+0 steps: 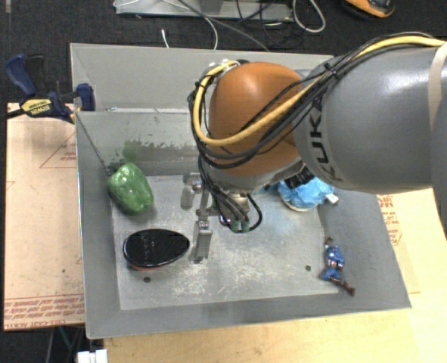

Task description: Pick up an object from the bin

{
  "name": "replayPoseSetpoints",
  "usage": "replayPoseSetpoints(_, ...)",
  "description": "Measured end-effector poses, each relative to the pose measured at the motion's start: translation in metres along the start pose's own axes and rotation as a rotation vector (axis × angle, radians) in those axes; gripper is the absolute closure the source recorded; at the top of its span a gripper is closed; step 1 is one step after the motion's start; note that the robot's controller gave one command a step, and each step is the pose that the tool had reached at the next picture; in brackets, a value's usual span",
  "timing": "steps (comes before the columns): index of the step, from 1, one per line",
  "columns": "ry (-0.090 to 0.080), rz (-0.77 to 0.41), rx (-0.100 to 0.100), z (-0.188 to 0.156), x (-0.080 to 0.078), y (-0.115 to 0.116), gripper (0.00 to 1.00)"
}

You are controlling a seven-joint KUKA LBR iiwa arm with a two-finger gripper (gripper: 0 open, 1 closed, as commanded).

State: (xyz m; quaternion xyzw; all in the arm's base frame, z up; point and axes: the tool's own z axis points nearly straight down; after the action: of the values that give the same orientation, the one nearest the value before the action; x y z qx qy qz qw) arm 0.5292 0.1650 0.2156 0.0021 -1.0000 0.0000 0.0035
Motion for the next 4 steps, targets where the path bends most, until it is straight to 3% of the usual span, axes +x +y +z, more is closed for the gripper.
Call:
replayPoseSetpoints(1, -0.007, 0.005, -0.001, -0.004, -0.002, -0.001, 0.00)
replayPoseSetpoints(2, -0.004, -0.233, -0.001, 0.057, 0.001, 0.034, 0.00)
replayPoseSetpoints(3, -0.007, -0.193, -0.002, 0.057, 0.000, 0.035, 0.00)
replayPoseSetpoints(4, -0.008, -0.256, -0.003, 0.100, 0.004, 0.037, 0.00)
